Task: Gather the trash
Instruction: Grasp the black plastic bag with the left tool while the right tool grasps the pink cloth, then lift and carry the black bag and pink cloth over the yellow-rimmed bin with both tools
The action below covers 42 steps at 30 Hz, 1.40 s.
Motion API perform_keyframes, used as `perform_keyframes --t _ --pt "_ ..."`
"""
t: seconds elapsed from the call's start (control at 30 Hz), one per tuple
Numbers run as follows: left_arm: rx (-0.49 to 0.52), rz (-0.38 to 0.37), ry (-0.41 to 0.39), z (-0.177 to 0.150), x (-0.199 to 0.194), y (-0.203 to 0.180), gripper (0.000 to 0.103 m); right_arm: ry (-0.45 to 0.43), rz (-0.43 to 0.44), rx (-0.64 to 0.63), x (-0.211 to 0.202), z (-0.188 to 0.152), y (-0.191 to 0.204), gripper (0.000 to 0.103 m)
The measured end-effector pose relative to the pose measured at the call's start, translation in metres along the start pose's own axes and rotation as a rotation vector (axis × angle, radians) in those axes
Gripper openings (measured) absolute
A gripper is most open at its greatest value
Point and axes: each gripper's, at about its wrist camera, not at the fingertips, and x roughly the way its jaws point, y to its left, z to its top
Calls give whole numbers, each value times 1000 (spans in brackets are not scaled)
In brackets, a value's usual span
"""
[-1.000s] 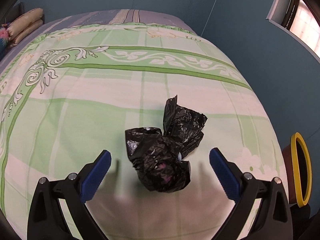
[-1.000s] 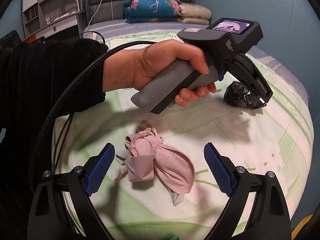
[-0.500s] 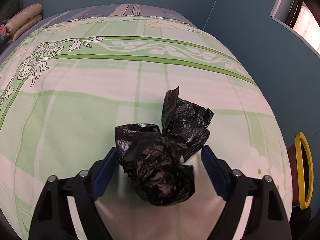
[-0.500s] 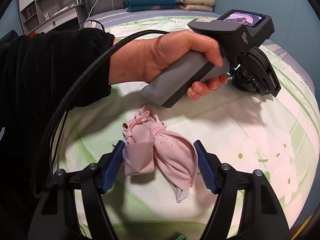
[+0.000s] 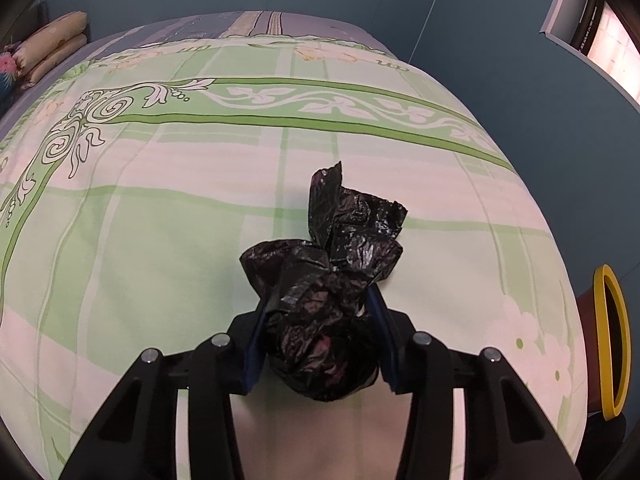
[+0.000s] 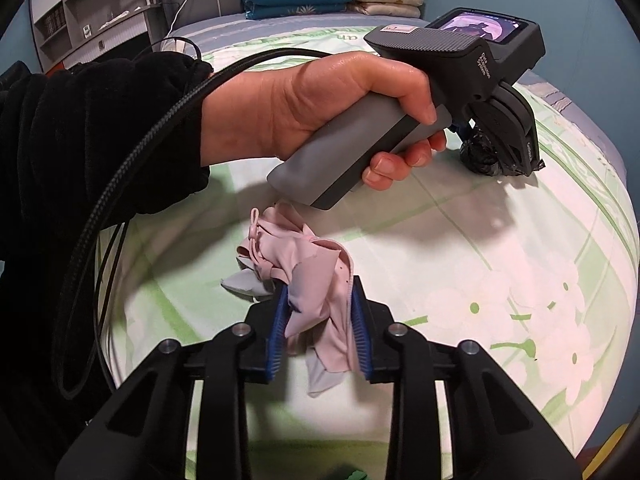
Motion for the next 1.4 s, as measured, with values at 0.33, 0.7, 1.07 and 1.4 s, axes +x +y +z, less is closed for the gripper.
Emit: perform_keyframes --t 0.33,0.7,1.07,1.4 --pt "-27 -7 -55 5 -32 5 41 -33 -45 -7 -20 0 5 23" --pt "-35 -32 -137 0 -87 1 42 -57 -116 32 -50 -7 6 23" --pt "-20 -55 -236 -13 -149 -19 42 -104 -201 126 -85 -24 -13 23" --pt "5 -29 -325 -30 -201 -51 42 -162 -289 218 -126 -36 -40 23"
